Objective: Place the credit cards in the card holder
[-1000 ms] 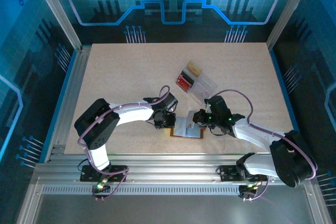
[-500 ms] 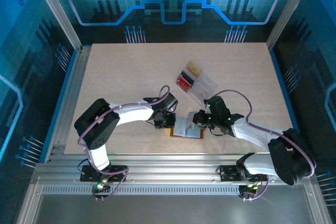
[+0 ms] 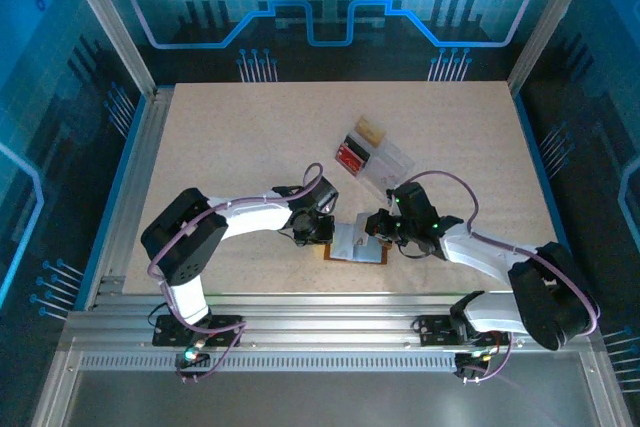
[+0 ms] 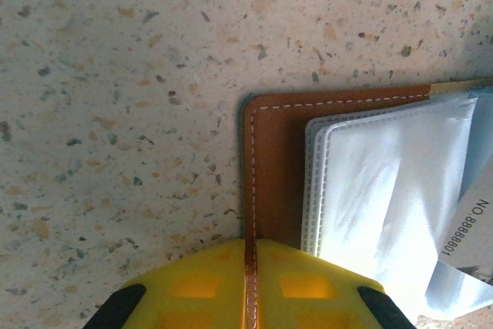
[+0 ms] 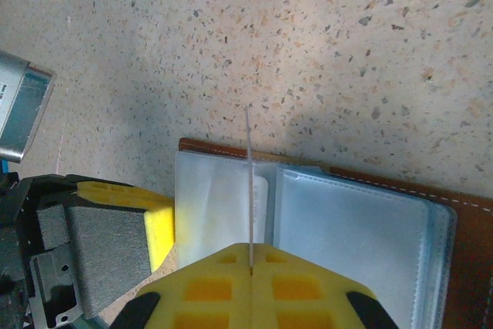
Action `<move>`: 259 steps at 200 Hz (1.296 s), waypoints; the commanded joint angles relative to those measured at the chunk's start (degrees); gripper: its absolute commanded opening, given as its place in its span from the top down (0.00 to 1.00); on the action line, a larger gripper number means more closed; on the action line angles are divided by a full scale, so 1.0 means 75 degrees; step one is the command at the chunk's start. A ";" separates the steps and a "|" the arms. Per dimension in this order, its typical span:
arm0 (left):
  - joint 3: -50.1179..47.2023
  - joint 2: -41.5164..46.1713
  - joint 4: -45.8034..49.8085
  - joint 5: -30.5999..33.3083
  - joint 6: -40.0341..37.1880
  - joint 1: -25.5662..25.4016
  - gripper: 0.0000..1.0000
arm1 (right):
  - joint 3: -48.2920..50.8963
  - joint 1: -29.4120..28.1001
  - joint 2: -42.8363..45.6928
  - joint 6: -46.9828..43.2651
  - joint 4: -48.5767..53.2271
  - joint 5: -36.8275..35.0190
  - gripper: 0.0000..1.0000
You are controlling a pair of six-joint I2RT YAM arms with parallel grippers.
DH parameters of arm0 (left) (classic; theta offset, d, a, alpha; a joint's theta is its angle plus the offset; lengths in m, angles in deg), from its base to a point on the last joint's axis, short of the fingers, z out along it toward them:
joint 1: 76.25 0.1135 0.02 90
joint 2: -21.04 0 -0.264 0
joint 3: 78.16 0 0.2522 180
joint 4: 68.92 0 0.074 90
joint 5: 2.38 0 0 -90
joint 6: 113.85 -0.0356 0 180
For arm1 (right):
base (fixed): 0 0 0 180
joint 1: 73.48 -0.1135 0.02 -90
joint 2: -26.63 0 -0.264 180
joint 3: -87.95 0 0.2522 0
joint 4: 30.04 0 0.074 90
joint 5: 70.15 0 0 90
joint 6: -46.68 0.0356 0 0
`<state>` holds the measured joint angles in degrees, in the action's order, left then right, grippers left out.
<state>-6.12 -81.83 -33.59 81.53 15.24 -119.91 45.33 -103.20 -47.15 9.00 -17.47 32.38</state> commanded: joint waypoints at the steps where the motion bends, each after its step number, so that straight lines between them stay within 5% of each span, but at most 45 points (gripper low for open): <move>1: -0.0403 -0.0492 0.0020 -0.0114 0.0121 -0.0062 0.90 | -0.0171 -0.0068 -0.0145 0.0030 -0.0206 0.0155 1.00; 259: -0.0494 -0.0534 -0.0015 -0.0067 0.0135 -0.0050 0.90 | 0.0546 -0.0252 -0.0581 -0.0212 0.0085 0.0537 1.00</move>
<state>-6.55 -81.66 -34.14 81.51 15.24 -119.91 49.02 -103.96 -49.20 9.56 -20.64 36.60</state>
